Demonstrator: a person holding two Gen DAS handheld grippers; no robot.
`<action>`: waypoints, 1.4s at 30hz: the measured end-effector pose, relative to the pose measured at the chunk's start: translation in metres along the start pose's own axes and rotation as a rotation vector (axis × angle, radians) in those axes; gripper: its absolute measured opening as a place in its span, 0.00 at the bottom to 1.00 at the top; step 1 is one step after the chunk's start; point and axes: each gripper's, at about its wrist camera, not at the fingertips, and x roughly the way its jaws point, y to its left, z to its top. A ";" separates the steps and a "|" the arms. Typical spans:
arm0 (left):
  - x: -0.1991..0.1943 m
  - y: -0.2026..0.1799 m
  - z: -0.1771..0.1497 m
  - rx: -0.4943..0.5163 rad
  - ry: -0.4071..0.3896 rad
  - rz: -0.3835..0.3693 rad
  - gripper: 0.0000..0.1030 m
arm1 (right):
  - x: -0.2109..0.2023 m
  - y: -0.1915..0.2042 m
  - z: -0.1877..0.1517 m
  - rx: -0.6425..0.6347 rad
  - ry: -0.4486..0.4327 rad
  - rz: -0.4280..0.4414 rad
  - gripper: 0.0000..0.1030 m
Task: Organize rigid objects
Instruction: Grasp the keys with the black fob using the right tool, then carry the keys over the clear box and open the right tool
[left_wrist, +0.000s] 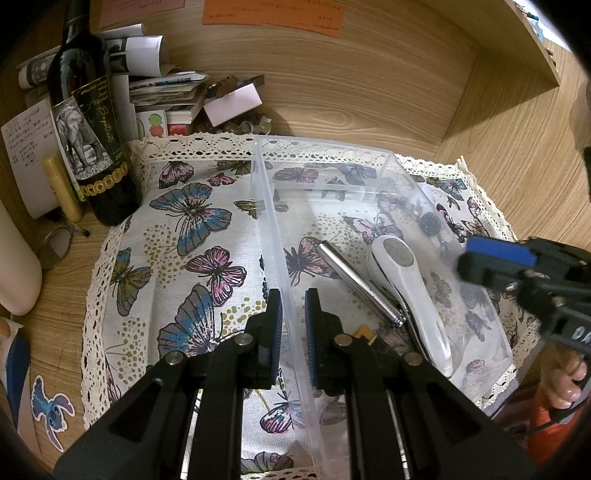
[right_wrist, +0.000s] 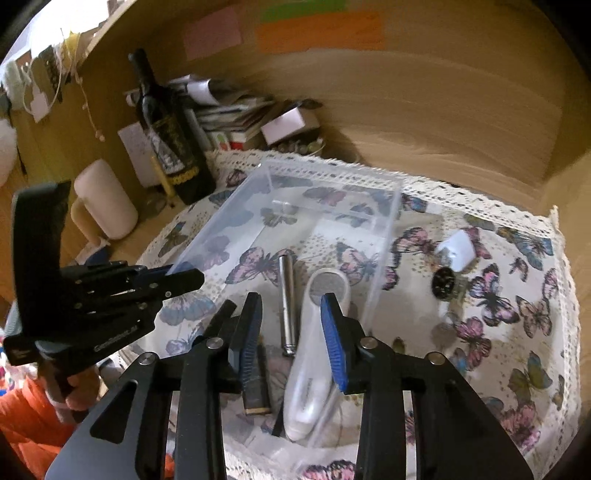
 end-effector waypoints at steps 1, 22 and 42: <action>0.000 -0.001 0.000 0.000 0.000 0.000 0.10 | -0.005 -0.002 -0.001 0.007 -0.010 -0.008 0.30; 0.000 -0.002 0.001 0.000 0.001 0.000 0.10 | 0.023 -0.116 0.003 0.239 0.081 -0.190 0.29; 0.001 -0.002 0.001 -0.001 0.001 -0.002 0.10 | 0.048 -0.126 -0.012 0.271 0.139 -0.214 0.21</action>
